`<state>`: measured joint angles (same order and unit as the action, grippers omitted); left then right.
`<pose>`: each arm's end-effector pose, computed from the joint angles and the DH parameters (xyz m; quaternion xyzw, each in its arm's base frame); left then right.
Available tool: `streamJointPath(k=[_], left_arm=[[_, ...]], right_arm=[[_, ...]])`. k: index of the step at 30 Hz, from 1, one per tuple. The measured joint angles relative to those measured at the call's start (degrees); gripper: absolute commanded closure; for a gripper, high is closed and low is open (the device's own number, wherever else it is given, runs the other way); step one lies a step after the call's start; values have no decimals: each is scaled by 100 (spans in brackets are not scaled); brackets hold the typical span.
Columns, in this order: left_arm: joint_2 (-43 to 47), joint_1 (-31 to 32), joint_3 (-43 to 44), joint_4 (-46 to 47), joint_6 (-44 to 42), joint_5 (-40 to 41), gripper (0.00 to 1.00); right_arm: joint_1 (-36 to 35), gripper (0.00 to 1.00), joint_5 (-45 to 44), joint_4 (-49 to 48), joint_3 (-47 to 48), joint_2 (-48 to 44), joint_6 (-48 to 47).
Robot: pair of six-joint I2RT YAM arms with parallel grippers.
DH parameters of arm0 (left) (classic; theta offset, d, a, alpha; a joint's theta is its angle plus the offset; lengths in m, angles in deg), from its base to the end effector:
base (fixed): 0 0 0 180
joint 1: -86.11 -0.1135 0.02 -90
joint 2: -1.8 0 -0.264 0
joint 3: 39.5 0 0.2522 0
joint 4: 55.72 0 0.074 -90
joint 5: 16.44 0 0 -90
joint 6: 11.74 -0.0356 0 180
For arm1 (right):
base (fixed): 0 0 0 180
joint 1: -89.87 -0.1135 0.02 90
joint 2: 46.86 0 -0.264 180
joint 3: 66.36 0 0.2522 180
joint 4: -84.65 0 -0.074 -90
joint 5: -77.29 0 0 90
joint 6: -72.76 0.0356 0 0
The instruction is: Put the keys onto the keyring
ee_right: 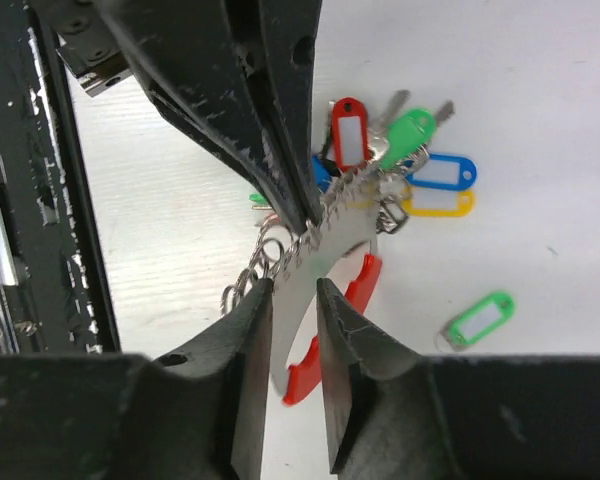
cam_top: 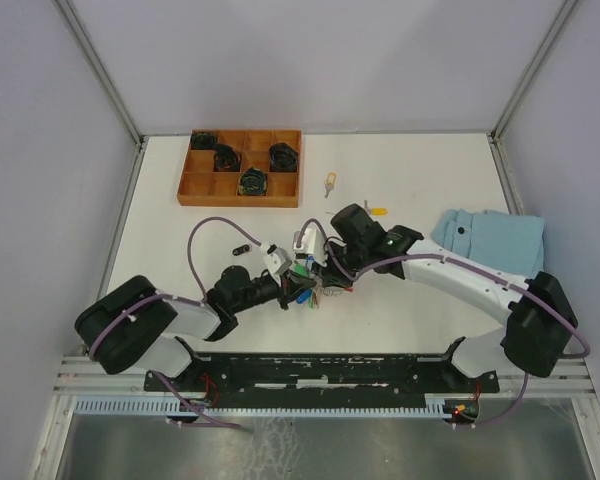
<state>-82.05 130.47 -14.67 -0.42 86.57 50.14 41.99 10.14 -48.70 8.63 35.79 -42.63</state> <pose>0.1531 -0.1695 0.1528 0.3531 0.6365 -0.4298 0.5344 0.1899 0.2307 0.2550 -0.6055 0.7125 0.2435 0.2578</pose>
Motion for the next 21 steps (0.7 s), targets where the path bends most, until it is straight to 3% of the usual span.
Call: streamJointPath(k=[12, 21], left_arm=[[1397, 2, 715, -2959, 1222, 2258, 97], [1534, 125, 1377, -4601, 2857, 3440, 97]], right_arm=[[0, 44, -1016, -660, -319, -1248, 1137], [0, 43, -1113, -2070, -1631, -1440, 2157]])
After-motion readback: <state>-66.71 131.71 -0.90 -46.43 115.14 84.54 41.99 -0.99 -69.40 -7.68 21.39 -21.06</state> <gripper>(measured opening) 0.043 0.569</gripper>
